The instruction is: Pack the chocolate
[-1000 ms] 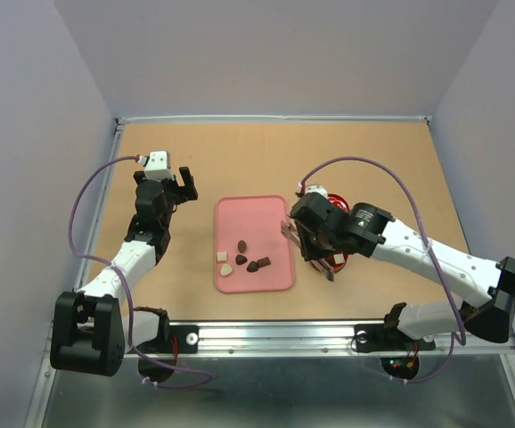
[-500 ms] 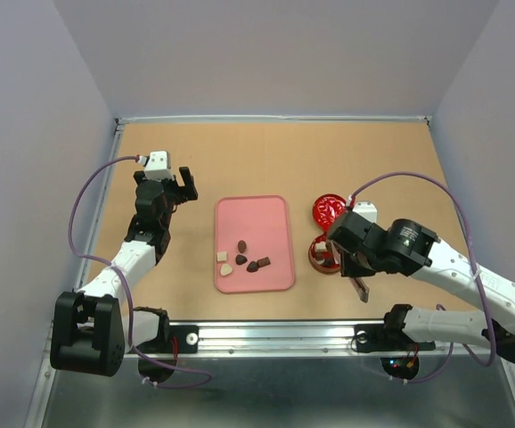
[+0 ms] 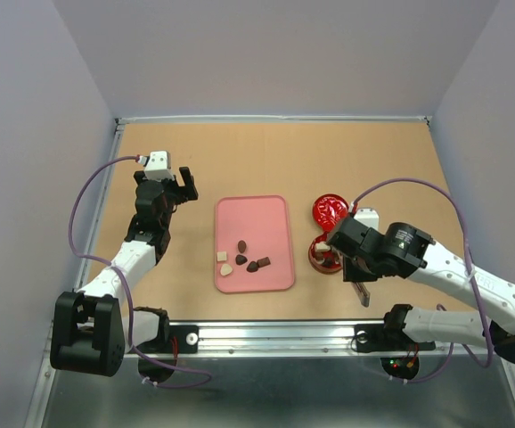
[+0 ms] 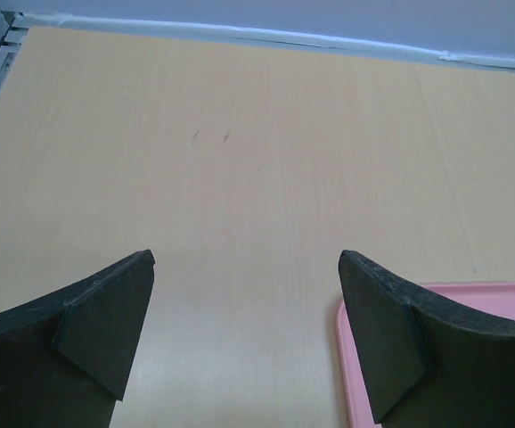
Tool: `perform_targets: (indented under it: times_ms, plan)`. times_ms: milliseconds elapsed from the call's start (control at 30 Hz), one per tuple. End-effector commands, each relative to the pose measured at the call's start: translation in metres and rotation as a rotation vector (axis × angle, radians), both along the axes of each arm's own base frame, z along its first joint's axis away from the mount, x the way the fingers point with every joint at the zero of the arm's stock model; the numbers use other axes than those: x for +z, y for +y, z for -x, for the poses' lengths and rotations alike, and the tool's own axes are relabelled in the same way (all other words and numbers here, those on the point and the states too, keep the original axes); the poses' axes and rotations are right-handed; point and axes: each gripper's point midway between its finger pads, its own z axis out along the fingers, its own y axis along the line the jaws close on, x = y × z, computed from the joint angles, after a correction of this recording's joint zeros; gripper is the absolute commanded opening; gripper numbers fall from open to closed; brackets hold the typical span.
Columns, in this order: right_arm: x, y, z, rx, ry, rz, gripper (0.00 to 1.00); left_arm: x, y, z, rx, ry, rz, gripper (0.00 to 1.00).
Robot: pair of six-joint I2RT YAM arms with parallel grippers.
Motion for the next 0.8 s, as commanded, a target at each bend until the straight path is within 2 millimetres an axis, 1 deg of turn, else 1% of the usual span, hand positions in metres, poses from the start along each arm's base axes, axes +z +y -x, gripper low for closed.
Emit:
perform_targets:
  times_ms: [0,300,433,533,767]
  plan:
    - [-0.0054,-0.0129,0.0068,-0.023,0.015,0.041,0.22,0.0301,0.0,-0.0054,-0.004,-0.082,0.016,0.96]
    - [-0.0092,-0.0153,0.0065,-0.028,0.016,0.057,0.23,0.0301,-0.0006,-0.0054,-0.005,-0.082,0.016,0.96]
    - [-0.0116,-0.016,0.0069,-0.029,0.023,0.068,0.29,0.03,0.0003,-0.0051,-0.002,-0.082,0.016,0.96]
    - [-0.0098,-0.0166,0.0054,-0.033,0.011,0.066,0.37,0.03,-0.0002,-0.005,-0.004,-0.082,0.014,0.96]
    - [-0.0066,-0.0169,0.0021,-0.037,-0.008,0.066,0.44,0.0311,0.0001,-0.0047,-0.002,-0.085,0.015,0.96]
